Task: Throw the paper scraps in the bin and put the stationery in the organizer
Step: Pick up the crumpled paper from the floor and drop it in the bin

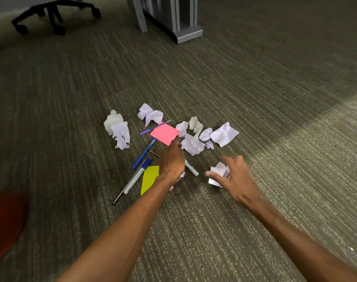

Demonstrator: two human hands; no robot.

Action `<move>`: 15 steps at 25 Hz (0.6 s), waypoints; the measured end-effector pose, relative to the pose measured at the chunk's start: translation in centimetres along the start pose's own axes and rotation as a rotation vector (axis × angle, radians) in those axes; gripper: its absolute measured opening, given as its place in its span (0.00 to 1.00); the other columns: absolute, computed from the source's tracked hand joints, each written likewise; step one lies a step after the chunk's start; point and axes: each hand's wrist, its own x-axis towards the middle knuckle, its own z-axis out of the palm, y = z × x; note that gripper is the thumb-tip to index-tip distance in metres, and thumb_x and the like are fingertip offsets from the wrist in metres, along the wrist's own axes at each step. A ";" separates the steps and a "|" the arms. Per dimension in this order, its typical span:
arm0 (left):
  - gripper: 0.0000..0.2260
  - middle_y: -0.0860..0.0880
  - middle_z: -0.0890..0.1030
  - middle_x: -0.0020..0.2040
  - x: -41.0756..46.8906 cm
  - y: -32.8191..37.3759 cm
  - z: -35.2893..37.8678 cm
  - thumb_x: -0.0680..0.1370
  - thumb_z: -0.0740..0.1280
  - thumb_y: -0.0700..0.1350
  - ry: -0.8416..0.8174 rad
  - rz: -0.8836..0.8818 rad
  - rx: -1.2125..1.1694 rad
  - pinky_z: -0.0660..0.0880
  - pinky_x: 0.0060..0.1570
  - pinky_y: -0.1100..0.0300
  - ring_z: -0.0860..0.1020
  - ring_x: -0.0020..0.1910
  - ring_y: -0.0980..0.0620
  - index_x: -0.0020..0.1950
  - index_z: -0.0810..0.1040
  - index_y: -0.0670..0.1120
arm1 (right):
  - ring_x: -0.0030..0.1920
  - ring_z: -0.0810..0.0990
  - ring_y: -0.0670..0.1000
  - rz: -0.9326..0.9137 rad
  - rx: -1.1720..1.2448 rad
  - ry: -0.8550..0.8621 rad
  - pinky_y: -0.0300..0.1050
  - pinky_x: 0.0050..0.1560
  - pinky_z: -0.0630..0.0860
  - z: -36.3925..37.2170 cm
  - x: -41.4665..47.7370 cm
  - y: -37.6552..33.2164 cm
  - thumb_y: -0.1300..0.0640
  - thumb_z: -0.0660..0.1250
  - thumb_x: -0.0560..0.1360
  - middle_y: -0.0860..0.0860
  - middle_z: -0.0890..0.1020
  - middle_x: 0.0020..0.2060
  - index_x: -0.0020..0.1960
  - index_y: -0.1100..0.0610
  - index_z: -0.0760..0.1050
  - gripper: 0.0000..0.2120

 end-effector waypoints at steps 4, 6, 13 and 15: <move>0.30 0.41 0.75 0.68 2.0 1.5 2.4 0.74 0.71 0.57 -0.038 0.101 0.163 0.72 0.65 0.48 0.73 0.67 0.40 0.70 0.69 0.42 | 0.44 0.66 0.49 -0.071 -0.347 0.001 0.46 0.43 0.69 1.8 0.9 0.9 0.18 0.50 0.66 0.49 0.66 0.49 0.65 0.50 0.68 0.43; 0.33 0.40 0.75 0.67 2.8 1.9 3.5 0.71 0.74 0.59 -0.042 0.150 0.284 0.72 0.64 0.48 0.73 0.67 0.40 0.68 0.70 0.42 | 0.44 0.65 0.49 -0.075 -0.416 0.023 0.45 0.42 0.67 2.6 1.3 1.5 0.20 0.50 0.69 0.49 0.67 0.49 0.61 0.49 0.69 0.38; 0.12 0.41 0.79 0.55 3.2 1.6 3.8 0.83 0.59 0.44 0.113 0.309 0.243 0.73 0.53 0.48 0.78 0.54 0.40 0.53 0.80 0.41 | 0.43 0.65 0.48 -0.126 -0.385 0.055 0.42 0.43 0.68 3.1 1.8 2.2 0.45 0.59 0.81 0.49 0.73 0.48 0.55 0.52 0.72 0.11; 0.12 0.40 0.76 0.56 3.2 1.6 3.1 0.84 0.56 0.43 0.142 0.297 0.129 0.72 0.54 0.47 0.76 0.54 0.40 0.55 0.77 0.39 | 0.42 0.68 0.48 -0.104 -0.280 0.091 0.42 0.42 0.67 2.4 1.8 1.7 0.45 0.61 0.80 0.47 0.72 0.44 0.50 0.52 0.74 0.11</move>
